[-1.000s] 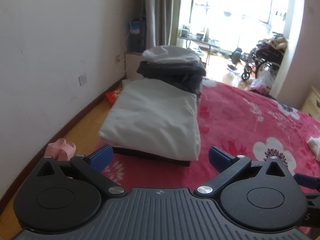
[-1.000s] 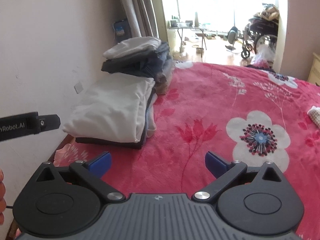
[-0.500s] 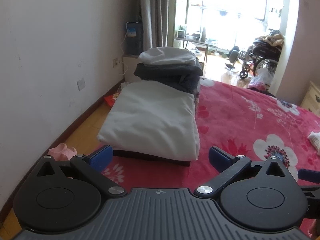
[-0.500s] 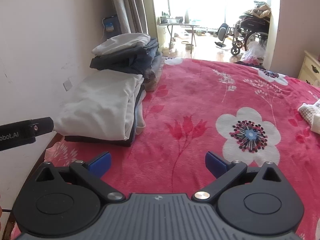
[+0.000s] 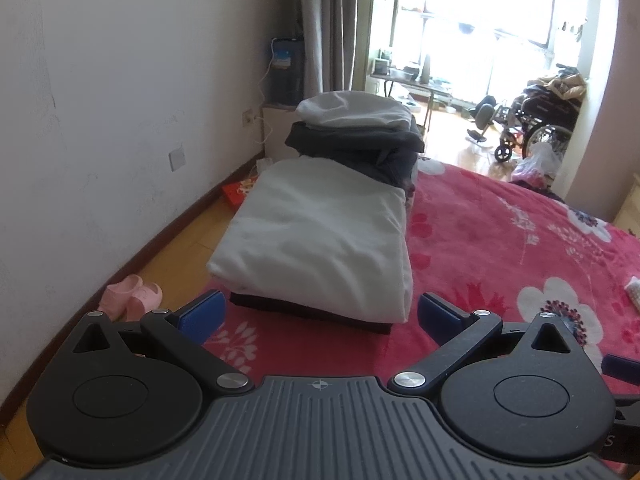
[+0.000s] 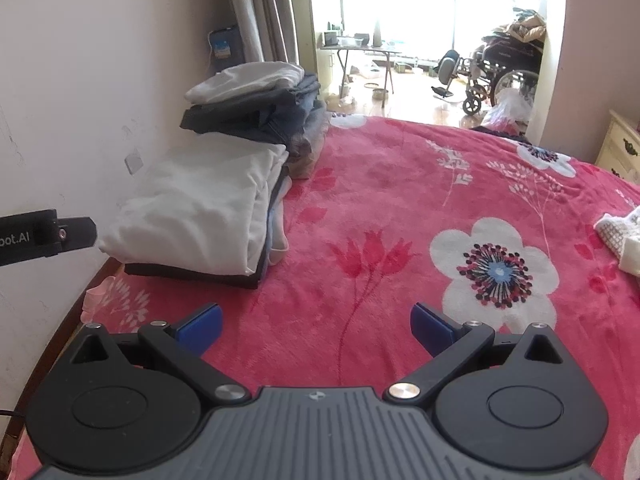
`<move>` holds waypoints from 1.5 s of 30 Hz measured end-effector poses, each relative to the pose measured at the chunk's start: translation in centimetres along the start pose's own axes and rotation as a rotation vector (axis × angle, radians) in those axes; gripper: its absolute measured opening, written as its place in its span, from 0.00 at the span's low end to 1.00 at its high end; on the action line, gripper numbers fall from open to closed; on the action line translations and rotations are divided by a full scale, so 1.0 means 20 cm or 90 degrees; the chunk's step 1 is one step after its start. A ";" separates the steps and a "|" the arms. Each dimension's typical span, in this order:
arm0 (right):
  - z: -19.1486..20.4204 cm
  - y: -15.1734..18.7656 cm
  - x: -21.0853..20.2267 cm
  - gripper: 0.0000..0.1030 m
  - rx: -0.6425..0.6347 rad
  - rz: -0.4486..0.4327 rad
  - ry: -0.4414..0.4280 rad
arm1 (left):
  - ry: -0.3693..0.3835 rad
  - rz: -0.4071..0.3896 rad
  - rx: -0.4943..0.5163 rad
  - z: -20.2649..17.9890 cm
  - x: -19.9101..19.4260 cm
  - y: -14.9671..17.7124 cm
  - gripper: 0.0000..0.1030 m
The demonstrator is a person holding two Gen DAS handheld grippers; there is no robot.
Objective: Fold clothes
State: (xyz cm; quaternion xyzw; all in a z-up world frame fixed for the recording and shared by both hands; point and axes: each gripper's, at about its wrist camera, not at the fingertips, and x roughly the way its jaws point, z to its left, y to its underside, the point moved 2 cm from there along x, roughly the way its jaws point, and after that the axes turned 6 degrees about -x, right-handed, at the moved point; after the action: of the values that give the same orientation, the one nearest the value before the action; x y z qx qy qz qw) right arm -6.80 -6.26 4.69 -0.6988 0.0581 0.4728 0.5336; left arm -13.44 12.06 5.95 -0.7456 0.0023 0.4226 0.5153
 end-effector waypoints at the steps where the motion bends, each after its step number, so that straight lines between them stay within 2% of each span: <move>1: 0.00 0.00 0.00 0.99 0.002 0.001 0.001 | -0.002 -0.005 0.003 0.00 0.00 0.00 1.00; 10: 0.03 0.00 0.01 0.99 -0.015 -0.010 0.009 | -0.032 -0.026 0.054 -0.02 -0.01 0.02 1.00; 24: 0.11 0.01 0.03 0.99 -0.026 -0.005 -0.001 | -0.046 0.002 0.043 0.03 0.00 0.02 1.00; 45: 0.14 0.01 0.02 0.99 -0.021 -0.004 -0.014 | -0.057 -0.002 0.049 0.05 0.00 0.00 1.00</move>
State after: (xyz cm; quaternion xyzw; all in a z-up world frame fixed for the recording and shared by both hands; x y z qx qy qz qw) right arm -8.47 -3.88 4.35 -0.7028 0.0421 0.4794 0.5239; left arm -14.16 12.84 5.90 -0.7057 -0.0056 0.4545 0.5435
